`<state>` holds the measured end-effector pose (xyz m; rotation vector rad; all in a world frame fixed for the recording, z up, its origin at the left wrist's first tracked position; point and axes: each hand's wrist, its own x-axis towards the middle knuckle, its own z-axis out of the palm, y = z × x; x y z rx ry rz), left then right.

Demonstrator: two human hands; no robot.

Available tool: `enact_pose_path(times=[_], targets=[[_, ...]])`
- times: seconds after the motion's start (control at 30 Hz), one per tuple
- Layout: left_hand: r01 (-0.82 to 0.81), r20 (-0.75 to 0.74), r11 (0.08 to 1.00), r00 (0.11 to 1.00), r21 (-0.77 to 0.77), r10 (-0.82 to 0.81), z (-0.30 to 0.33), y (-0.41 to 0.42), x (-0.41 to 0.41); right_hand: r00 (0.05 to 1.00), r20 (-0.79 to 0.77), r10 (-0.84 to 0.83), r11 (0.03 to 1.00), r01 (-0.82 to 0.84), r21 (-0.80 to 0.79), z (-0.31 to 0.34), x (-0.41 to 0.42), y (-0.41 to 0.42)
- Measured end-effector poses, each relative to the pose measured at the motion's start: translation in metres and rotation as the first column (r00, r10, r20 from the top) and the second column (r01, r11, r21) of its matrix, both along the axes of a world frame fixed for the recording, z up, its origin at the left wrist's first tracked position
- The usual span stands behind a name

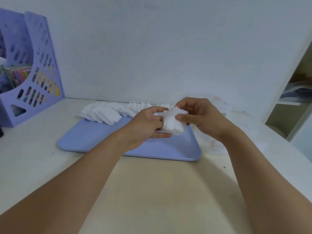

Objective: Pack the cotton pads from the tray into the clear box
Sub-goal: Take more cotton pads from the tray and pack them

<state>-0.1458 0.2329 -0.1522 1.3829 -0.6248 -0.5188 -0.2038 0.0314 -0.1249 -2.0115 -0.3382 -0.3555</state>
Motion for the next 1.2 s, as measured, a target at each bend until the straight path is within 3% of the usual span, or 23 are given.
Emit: enact_pose_path(times=[0.1,0.27,0.37,0.47,0.53,0.67,0.73,0.8,0.87,0.93,1.03,1.1,1.2], targets=[[0.028,-0.012,1.0,1.0,0.014,-0.028,0.001,0.0,-0.002,0.999,0.027,-0.047,0.998,0.048,-0.042,-0.005,0.005,0.002],[-0.017,-0.186,0.997,0.982,-0.071,0.003,0.002,-0.005,-0.002,0.991,0.053,-0.123,0.987,0.127,-0.095,-0.01,0.008,0.011],[-0.039,-0.101,0.997,0.994,-0.06,0.033,-0.004,-0.012,-0.006,0.976,0.088,-0.199,0.95,0.214,-0.225,-0.01,0.006,0.021],[-0.037,0.037,0.999,0.999,-0.001,0.037,-0.008,-0.021,-0.011,0.986,-0.117,-0.121,0.95,0.081,-0.302,-0.013,0.002,0.033],[-0.033,0.096,0.999,0.995,0.025,0.03,-0.009,-0.023,-0.011,0.98,-0.176,-0.089,0.947,0.028,-0.32,-0.013,0.0,0.035],[0.018,0.201,0.999,0.98,-0.047,-0.008,-0.008,-0.029,-0.012,0.986,-0.153,-0.071,0.977,0.037,-0.211,0.004,-0.006,0.019],[-0.109,0.215,0.991,0.969,-0.077,0.123,-0.008,-0.043,-0.014,0.984,-0.115,-0.136,0.971,0.109,-0.212,0.012,-0.011,0.0],[-0.287,0.243,0.949,0.919,-0.13,0.311,-0.01,-0.055,-0.017,0.971,-0.097,-0.22,0.975,0.217,-0.041,0.017,-0.017,-0.018],[-0.369,0.427,0.918,0.813,-0.146,0.395,-0.014,-0.061,-0.019,0.921,-0.096,-0.379,0.884,0.39,0.256,0.023,-0.026,-0.042],[-0.357,0.685,0.934,0.679,-0.007,0.265,-0.018,-0.067,-0.018,0.836,-0.14,-0.53,0.761,0.542,0.357,0.03,-0.034,-0.063],[-0.301,0.787,0.915,0.616,0.269,-0.029,-0.025,-0.085,-0.023,0.753,-0.246,-0.611,0.768,0.639,0.049,0.027,-0.035,-0.072],[-0.333,0.808,0.896,0.588,0.292,-0.045,-0.033,-0.1,-0.027,0.732,-0.243,-0.637,0.77,0.617,-0.161,0.021,-0.027,-0.07],[-0.342,0.83,0.908,0.558,0.24,-0.009,-0.041,-0.108,-0.026,0.681,-0.192,-0.706,0.693,0.61,-0.384,0.009,-0.012,-0.065]])
